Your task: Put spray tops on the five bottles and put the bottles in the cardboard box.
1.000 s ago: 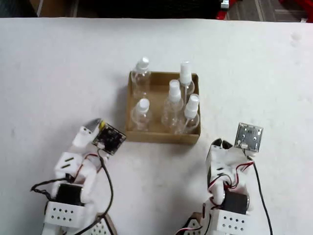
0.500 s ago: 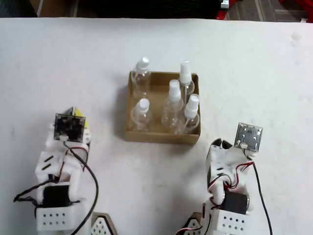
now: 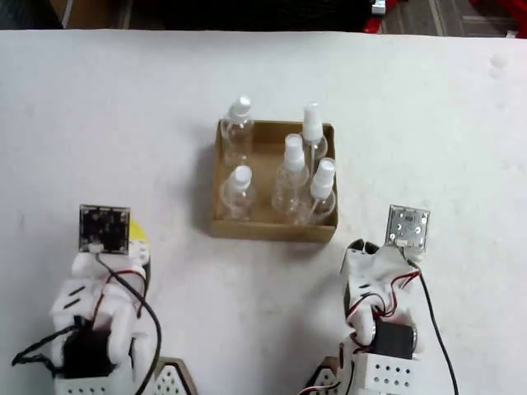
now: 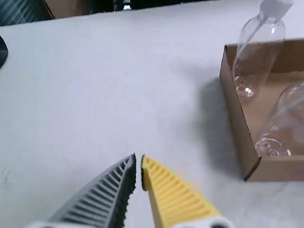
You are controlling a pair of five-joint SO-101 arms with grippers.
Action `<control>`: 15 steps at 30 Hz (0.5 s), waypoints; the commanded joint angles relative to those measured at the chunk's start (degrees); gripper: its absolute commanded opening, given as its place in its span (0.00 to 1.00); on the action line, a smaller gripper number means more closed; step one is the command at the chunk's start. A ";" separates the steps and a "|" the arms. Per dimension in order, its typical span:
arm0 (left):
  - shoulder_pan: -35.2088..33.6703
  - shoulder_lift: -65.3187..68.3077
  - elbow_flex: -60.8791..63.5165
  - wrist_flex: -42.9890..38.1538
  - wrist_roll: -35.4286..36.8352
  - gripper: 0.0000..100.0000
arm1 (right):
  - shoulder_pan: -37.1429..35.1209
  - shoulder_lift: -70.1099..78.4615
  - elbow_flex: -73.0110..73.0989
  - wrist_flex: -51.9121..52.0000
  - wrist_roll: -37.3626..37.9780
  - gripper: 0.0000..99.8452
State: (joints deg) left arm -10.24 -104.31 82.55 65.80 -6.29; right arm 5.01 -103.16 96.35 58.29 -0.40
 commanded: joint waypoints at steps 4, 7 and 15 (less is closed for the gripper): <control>-0.66 -0.13 9.67 -1.76 0.79 0.02 | -0.40 0.13 0.53 0.22 0.62 0.01; -0.75 -0.13 13.98 -2.90 0.79 0.02 | -0.40 0.13 0.53 0.31 0.70 0.01; -0.57 -0.04 14.42 1.58 0.88 0.02 | -0.40 0.13 0.53 0.31 0.70 0.01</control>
State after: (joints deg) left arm -10.24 -103.96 96.97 65.27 -6.29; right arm 5.01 -103.16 96.35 58.29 -0.40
